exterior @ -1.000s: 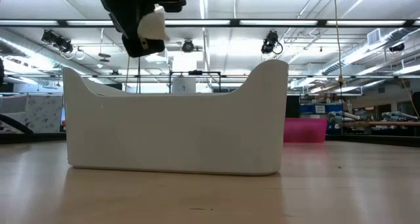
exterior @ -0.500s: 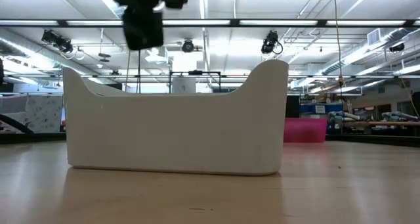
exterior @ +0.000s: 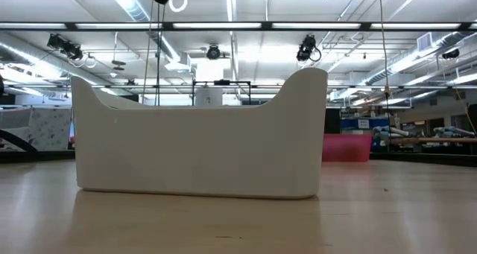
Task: Sort produce into baskets
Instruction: Return to Home Position
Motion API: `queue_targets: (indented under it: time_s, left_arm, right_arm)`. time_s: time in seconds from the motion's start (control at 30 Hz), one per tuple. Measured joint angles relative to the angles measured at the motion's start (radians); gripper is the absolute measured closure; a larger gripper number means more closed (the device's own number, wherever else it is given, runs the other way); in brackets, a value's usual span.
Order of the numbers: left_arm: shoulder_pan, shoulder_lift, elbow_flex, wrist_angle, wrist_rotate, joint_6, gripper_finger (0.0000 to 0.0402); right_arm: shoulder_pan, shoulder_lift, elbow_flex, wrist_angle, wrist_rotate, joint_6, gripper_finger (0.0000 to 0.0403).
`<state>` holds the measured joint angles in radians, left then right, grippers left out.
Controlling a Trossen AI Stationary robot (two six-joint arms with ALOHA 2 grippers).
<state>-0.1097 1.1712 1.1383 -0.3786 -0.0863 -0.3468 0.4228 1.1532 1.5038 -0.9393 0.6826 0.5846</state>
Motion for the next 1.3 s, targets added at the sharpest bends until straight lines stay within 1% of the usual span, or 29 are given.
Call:
queue_targets:
  time_s: [0.03, 0.07, 0.13, 0.17, 0.23, 0.3, 0.33, 0.37, 0.4, 0.5, 0.53, 0.6, 0.7, 0.77, 0.87, 0.97, 1.03, 1.13, 1.27, 1.3]
  left_arm:
    - [0.000, -0.028, -0.023, 0.020, -0.001, 0.004, 0.0389]
    - [0.000, -0.060, -0.047, 0.036, -0.006, 0.005, 0.0394]
    - [0.008, -0.120, -0.099, 0.067, -0.018, 0.008, 0.0394]
    - [0.013, -0.155, -0.126, 0.093, -0.021, 0.015, 0.0393]
    - [0.022, -0.219, -0.191, 0.155, -0.021, 0.026, 0.0393]
    - [0.034, -0.282, -0.258, 0.235, -0.016, 0.034, 0.0395]
    - [0.041, -0.312, -0.293, 0.266, -0.007, 0.034, 0.0396]
    - [0.048, -0.341, -0.328, 0.297, -0.001, 0.034, 0.0397]
    - [0.054, -0.366, -0.365, 0.329, 0.009, 0.033, 0.0398]
    - [0.063, -0.443, -0.465, 0.388, 0.027, 0.017, 0.0398]
    - [0.064, -0.468, -0.493, 0.402, 0.027, 0.001, 0.0398]
    - [0.070, -0.515, -0.544, 0.405, 0.003, -0.023, 0.0399]
    - [0.094, -0.596, -0.592, 0.381, -0.047, -0.021, 0.0397]
    - [0.122, -0.657, -0.606, 0.351, -0.057, 0.000, 0.0396]
    - [0.176, -0.763, -0.620, 0.277, -0.060, 0.023, 0.0396]
    - [0.222, -0.860, -0.622, 0.186, -0.059, 0.029, 0.0395]
    - [0.246, -0.917, -0.621, 0.138, -0.048, 0.029, 0.0395]
    - [0.267, -1.018, -0.619, 0.040, -0.037, 0.029, 0.0395]
    - [0.269, -1.158, -0.615, -0.025, -0.037, 0.026, 0.0395]
    - [0.269, -1.174, -0.616, -0.036, -0.037, 0.026, 0.0395]
  right_arm:
    - [0.014, -0.035, -0.065, 0.075, 0.001, -0.034, 0.0389]
    - [0.024, -0.071, -0.133, 0.162, -0.002, -0.060, 0.0390]
    - [0.037, -0.140, -0.268, 0.374, -0.037, -0.122, 0.0390]
    - [0.040, -0.174, -0.338, 0.496, -0.069, -0.167, 0.0391]
    - [0.041, -0.232, -0.472, 0.724, -0.169, -0.280, 0.0396]
    - [0.034, -0.266, -0.594, 0.910, -0.224, -0.384, 0.0396]
    - [0.029, -0.276, -0.643, 0.972, -0.229, -0.445, 0.0395]
    - [0.026, -0.284, -0.687, 1.000, -0.228, -0.501, 0.0393]
    - [0.020, -0.291, -0.724, 1.004, -0.227, -0.521, 0.0392]
    - [-0.013, -0.311, -0.814, 1.024, -0.216, -0.468, 0.0393]
    - [-0.023, -0.322, -0.849, 1.058, -0.209, -0.438, 0.0395]
    - [-0.036, -0.346, -0.928, 1.190, -0.238, -0.457, 0.0398]
    - [-0.065, -0.400, -1.062, 1.453, -0.288, -0.496, 0.0398]
    - [-0.104, -0.445, -1.136, 1.552, -0.284, -0.479, 0.0398]
    - [-0.167, -0.506, -1.198, 1.543, -0.287, -0.422, 0.0398]
    - [-0.238, -0.560, -1.214, 1.464, -0.338, -0.402, 0.0398]
    - [-0.286, -0.606, -1.215, 1.372, -0.396, -0.418, 0.0398]
    - [-0.351, -0.676, -1.215, 1.236, -0.451, -0.423, 0.0398]
    - [-0.407, -0.762, -1.216, 1.169, -0.493, -0.409, 0.0398]
    - [-0.413, -0.778, -1.216, 1.158, -0.500, -0.411, 0.0398]
